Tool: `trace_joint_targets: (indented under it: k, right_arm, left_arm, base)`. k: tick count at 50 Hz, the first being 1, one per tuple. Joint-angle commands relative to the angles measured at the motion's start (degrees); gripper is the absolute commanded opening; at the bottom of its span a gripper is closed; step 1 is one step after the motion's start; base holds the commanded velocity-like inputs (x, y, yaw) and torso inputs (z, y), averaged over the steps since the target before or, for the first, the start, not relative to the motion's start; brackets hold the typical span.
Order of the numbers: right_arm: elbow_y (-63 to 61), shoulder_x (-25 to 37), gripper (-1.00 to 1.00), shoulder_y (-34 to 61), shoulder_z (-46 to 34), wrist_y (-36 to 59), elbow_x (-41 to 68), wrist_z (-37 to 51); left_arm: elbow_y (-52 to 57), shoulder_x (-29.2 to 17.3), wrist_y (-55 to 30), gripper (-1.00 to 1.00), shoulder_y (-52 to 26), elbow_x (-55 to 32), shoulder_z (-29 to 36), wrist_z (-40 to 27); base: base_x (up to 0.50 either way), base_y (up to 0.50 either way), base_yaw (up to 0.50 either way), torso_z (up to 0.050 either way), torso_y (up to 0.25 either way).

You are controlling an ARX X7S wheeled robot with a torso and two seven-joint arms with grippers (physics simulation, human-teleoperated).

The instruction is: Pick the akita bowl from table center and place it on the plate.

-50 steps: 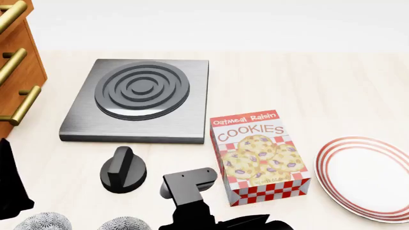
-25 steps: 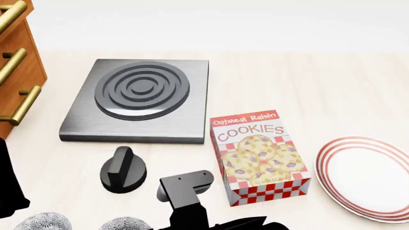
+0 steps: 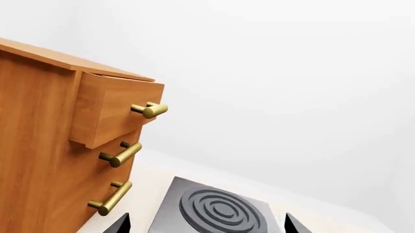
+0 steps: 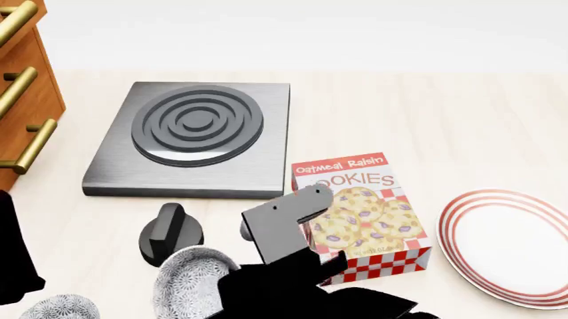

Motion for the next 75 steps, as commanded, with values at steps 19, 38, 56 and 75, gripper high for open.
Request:
trace_joint_targets:
  k: [19, 38, 56, 75]
  right_arm:
    - [-32.75, 18.33, -1.00, 8.79, 14.38, 3.33, -1.67, 12.74]
    - [-23.69, 18.92, -1.00, 10.76, 32.83, 12.99, 0.67, 21.20]
    - [-15.45, 14.26, -1.00, 11.83, 49.37, 20.90, 8.30, 24.65]
    - [-8.61, 10.38, -1.00, 7.52, 58.23, 20.95, 13.85, 24.45]
  left_arm:
    - [0.10, -0.89, -0.41, 1.00, -1.06, -1.30, 0.27, -1.36]
    - [0.62, -1.26, 0.27, 1.00, -0.20, -1.58, 0.60, -1.59]
    - [0.45, -1.54, 1.19, 1.00, 0.47, -1.85, 0.38, -1.78]
    - [0.16, -1.99, 1.20, 1.00, -0.05, -2.38, 0.45, -2.36]
  base:
    - [0.00, 0.00, 0.00, 0.000, 0.001]
    - [0.00, 0.00, 0.00, 0.000, 0.000]
    - [0.00, 0.00, 0.00, 0.000, 0.001]
    - [0.00, 0.00, 0.00, 0.000, 0.001]
